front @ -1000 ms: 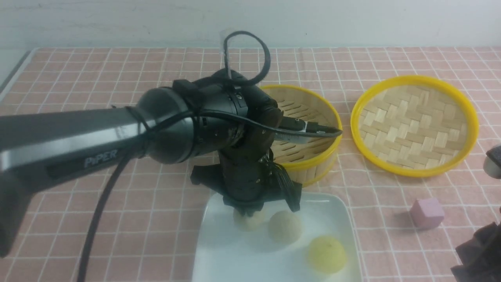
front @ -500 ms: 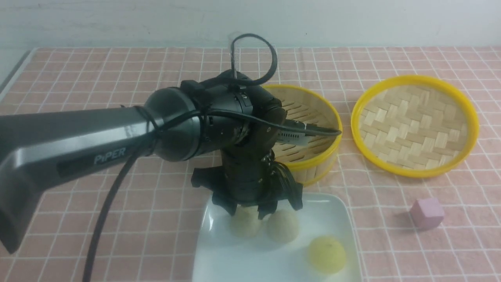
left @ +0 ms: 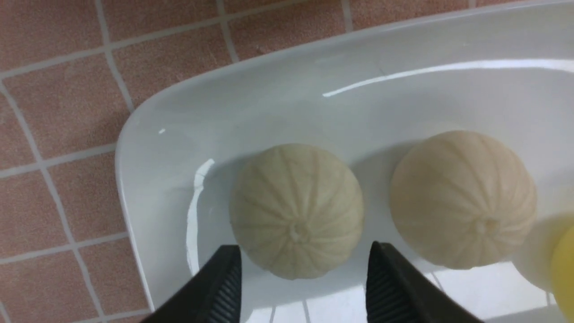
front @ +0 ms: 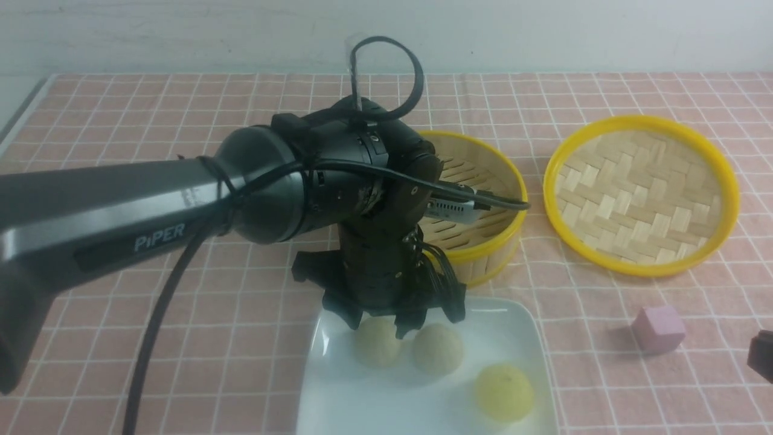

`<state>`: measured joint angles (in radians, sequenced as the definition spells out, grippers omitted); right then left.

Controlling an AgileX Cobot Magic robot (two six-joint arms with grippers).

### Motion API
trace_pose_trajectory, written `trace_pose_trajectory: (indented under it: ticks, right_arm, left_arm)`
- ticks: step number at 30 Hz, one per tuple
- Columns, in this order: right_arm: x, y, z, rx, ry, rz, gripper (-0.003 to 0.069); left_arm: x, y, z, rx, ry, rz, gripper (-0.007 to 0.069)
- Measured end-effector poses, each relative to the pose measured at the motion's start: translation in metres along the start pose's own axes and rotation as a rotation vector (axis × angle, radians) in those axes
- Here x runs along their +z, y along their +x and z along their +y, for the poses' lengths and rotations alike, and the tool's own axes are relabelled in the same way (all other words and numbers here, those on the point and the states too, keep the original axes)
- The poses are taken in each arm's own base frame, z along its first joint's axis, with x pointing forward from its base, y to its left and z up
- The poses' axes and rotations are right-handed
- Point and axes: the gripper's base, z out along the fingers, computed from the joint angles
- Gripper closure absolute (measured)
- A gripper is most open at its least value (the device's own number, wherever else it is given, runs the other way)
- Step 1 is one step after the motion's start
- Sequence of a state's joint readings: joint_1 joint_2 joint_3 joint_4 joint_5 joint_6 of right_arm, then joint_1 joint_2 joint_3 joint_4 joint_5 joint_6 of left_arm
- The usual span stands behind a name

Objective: Put the steamed buns into the plate on the pink tablecloth.

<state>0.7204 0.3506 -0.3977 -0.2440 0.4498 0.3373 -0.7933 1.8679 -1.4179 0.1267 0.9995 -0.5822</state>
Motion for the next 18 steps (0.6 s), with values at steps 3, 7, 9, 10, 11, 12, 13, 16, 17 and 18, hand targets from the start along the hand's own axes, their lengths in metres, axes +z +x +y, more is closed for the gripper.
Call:
trace_pose_trajectory:
  ticks: [3,7,9,10,11,12,13,16,17,18]
  right_arm:
    - [0.0,0.0005,0.0014,-0.049,-0.016,0.005,0.0672]
    - [-0.0001,0.0016,0.0046,-0.087,-0.051,0.015,0.0672]
    - [-0.0002,0.0017,0.005,-0.095,-0.055,0.016,0.0672]
    - [-0.0002,0.0017,0.005,-0.099,-0.055,0.016,0.0672]
    - [-0.0002,0.0017,0.005,-0.101,-0.055,0.016,0.0672]
    - [-0.0002,0.0018,0.005,-0.103,-0.055,0.017,0.0672]
    - [-0.0002,0.0018,0.005,-0.104,-0.055,0.017,0.0672]
    - [-0.0002,0.0018,0.005,-0.106,-0.055,0.017,0.0672]
    - [-0.0002,0.0018,0.005,-0.107,-0.055,0.016,0.0671]
    - [-0.0002,0.0018,0.005,-0.108,-0.055,0.016,0.067]
  left_arm:
    - [0.0,0.0,0.0,0.001,0.0,0.0,0.0263]
    - [0.0,0.0,0.0,0.004,0.0,0.0,0.0311]
    - [0.0,0.0,0.0,0.004,0.0,0.0,0.033]
    - [0.0,0.0,0.0,0.004,0.0,0.0,0.0336]
    - [0.0,0.0,0.0,0.004,0.0,0.0,0.0345]
    - [0.0,0.0,0.0,0.004,0.0,0.0,0.0354]
    - [0.0,0.0,0.0,0.004,0.0,0.0,0.0361]
    - [-0.0001,-0.0001,0.0,0.004,0.0,0.0,0.0376]
    - [-0.0001,-0.0001,0.0,0.004,0.0,0.0,0.0378]
    - [-0.0001,-0.0001,0.0,0.004,0.0,0.0,0.0379]
